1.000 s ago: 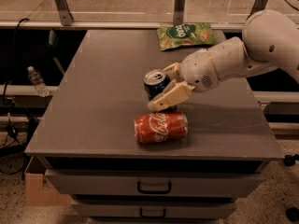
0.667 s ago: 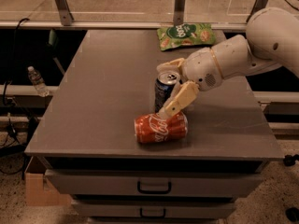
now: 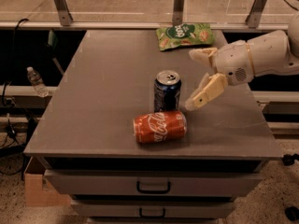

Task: Move pepsi can near coke can

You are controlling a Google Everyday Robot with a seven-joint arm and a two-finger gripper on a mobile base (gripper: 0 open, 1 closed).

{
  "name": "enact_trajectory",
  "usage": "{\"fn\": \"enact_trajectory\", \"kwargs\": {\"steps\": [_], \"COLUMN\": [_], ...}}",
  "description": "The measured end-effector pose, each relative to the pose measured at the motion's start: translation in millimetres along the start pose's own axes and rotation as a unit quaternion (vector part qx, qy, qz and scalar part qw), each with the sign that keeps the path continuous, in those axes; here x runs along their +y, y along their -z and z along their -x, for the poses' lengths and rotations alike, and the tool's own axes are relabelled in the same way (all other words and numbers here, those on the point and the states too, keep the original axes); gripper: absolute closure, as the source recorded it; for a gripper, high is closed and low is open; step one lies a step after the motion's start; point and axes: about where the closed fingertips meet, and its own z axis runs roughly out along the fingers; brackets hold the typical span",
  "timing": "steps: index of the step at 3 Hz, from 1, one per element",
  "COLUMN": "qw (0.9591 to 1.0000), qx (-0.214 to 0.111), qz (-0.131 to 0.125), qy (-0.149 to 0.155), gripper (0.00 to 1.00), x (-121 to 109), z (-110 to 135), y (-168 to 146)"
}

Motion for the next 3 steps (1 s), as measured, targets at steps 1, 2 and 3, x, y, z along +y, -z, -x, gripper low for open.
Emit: {"fn": "enact_trajectory", "kwargs": {"steps": [1, 2, 3], "qw": [0.9964, 0.9815, 0.9775], "qx": [-0.034, -0.076, -0.083], "qz": [-0.077, -0.173, -0.192], "qy": [0.006, 0.028, 0.031], "gripper": [0.00, 0.00, 0.00], "x": [-16, -28, -30], "z": [4, 27, 29], "y": [60, 138, 155]}}
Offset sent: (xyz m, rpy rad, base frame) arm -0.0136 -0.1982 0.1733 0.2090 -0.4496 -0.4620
